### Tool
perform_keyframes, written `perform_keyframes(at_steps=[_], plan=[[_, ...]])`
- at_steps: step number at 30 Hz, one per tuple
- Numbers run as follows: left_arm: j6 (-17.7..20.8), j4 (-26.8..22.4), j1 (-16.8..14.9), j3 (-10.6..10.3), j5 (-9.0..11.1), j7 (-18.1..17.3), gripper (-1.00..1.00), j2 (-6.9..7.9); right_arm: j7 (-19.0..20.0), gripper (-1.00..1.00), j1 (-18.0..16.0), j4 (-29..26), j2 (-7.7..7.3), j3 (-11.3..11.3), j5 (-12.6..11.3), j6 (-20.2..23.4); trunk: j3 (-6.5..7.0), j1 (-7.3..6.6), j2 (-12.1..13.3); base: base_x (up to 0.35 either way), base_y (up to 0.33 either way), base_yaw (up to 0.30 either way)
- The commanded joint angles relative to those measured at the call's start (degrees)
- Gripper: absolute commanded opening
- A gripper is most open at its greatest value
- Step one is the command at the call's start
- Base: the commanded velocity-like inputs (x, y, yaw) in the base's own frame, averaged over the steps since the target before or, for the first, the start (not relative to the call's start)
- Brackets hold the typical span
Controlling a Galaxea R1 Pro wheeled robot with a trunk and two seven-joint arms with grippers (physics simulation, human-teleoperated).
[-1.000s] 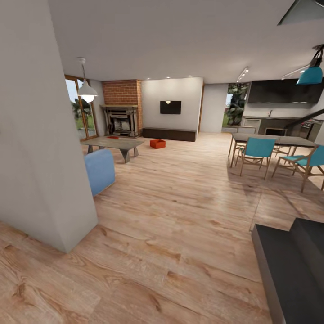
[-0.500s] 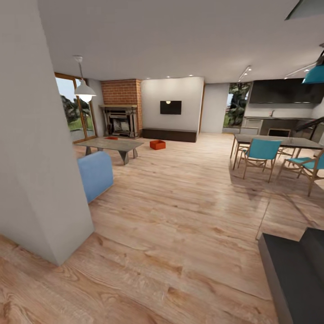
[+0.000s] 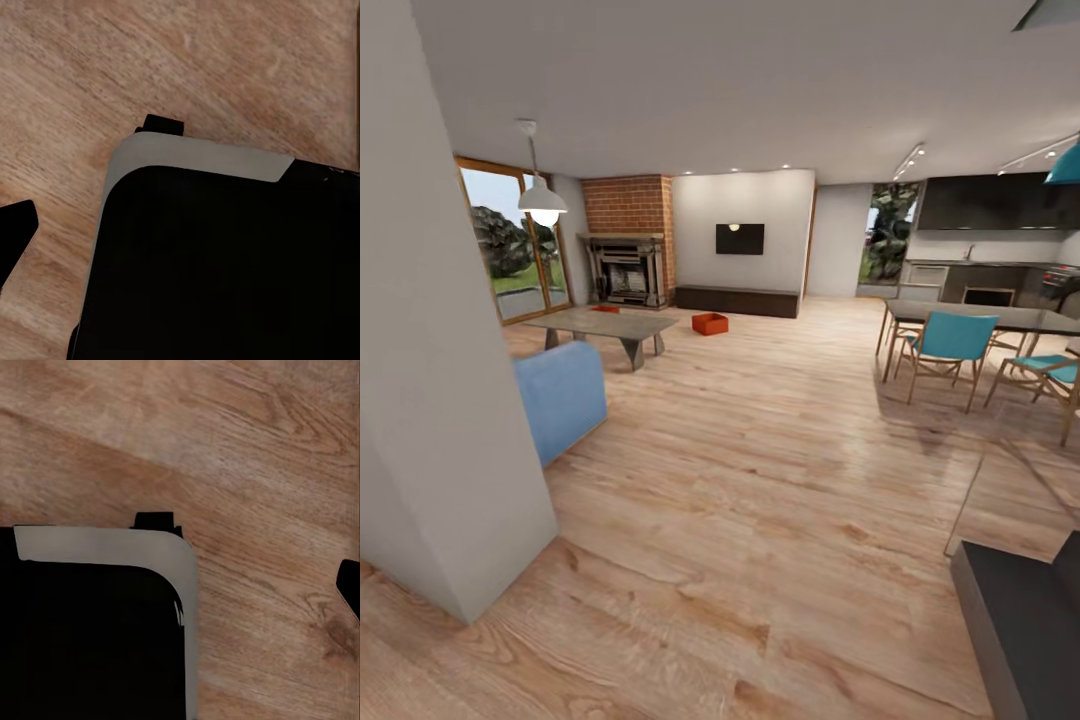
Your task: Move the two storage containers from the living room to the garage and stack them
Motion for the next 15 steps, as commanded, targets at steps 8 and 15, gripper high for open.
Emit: perform_keyframes(at_steps=[8,15], plan=[[-0.1,-0.2,0.0,0.0,0.3,0.1,1.00,0.02,0.4,1.00,-0.1,0.2,-0.06,0.3,-0.7,-0.4,-0.05,0.03,0.0,0.324,0.000,0.000],[-0.1,-0.2,0.0,0.0,0.3,0.0,1.00,0.00,0.4,1.00,-0.1,0.2,-0.08,0.3,-0.7,-0.3,-0.05,0.03,0.0,0.324,0.000,0.000]])
